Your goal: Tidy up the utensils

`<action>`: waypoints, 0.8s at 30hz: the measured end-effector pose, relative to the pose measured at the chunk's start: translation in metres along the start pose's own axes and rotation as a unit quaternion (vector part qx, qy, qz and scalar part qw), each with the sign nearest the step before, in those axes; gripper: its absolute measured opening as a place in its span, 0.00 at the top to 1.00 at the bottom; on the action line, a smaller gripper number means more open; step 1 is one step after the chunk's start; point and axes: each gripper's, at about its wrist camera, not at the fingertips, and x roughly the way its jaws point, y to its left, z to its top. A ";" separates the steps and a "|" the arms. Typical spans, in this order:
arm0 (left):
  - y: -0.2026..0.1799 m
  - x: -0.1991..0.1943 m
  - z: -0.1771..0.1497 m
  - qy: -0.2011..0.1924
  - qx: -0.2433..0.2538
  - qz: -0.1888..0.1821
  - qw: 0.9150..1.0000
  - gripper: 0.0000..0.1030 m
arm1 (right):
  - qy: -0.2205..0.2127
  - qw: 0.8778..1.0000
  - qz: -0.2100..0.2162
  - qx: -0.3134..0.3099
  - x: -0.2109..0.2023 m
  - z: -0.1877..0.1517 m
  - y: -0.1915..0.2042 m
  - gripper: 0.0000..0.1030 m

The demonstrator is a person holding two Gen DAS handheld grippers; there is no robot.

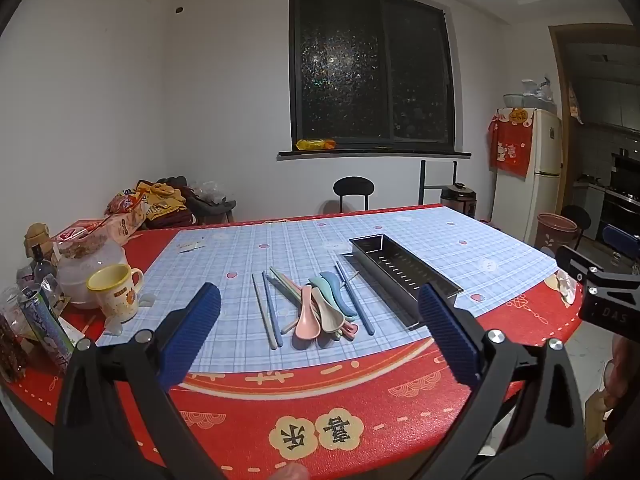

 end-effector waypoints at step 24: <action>0.002 -0.005 0.003 -0.005 -0.002 -0.004 1.000 0.05 | -0.003 1.000 -0.002 -0.002 -0.003 0.000 0.002 0.05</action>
